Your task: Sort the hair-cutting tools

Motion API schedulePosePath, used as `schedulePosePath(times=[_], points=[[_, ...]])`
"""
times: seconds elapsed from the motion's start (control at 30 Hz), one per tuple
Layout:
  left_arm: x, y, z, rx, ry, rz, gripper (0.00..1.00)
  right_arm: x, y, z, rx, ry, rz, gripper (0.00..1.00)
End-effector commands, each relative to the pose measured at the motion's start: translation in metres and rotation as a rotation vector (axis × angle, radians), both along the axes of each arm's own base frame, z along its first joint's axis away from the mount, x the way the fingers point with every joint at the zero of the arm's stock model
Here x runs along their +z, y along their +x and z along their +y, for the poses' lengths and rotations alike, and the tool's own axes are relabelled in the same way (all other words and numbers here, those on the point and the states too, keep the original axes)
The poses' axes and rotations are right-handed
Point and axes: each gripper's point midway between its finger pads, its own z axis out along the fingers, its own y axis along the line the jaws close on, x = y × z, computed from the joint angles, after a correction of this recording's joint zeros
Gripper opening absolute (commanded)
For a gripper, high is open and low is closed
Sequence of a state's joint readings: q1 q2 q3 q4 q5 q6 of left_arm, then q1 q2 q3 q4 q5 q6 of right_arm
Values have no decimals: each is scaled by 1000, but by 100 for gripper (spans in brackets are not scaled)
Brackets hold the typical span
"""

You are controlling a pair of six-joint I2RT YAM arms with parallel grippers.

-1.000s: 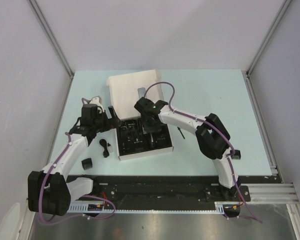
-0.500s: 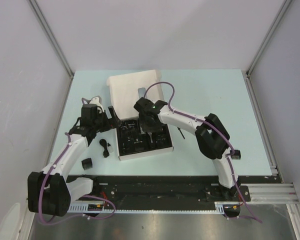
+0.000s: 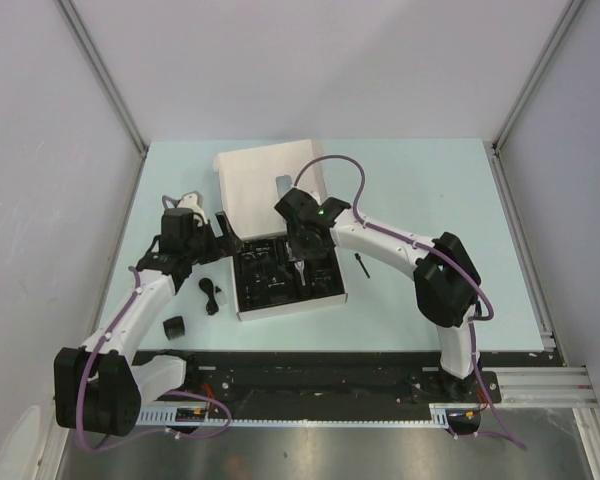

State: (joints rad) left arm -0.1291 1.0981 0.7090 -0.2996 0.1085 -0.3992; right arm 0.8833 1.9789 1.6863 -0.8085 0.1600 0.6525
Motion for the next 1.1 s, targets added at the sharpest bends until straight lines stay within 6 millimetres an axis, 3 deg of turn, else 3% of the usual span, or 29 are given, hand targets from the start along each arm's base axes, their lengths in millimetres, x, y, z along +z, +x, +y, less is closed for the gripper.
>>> schedulePosePath(times=[0.0, 0.13, 0.47, 0.67, 0.87, 0.97, 1.07], points=[[12, 3, -2, -14, 1, -45, 100, 4, -8, -6, 19, 5, 10, 39], [12, 3, -3, -18, -1, -45, 100, -3, -20, -9, 65, -6, 36, 29], [8, 3, -4, -20, -6, -28, 100, -19, -30, -7, 111, -1, 84, 24], [9, 5, -4, -21, -3, -30, 100, 4, -21, -8, 92, 13, 2, 24], [16, 7, -1, -7, -1, -36, 100, 43, -11, -11, 74, 60, -107, 34], [19, 7, -2, -5, -13, -34, 100, 61, -6, -23, 42, 56, -155, 45], [20, 6, -1, 3, -15, -30, 100, 61, -2, -45, -5, 17, -177, 48]])
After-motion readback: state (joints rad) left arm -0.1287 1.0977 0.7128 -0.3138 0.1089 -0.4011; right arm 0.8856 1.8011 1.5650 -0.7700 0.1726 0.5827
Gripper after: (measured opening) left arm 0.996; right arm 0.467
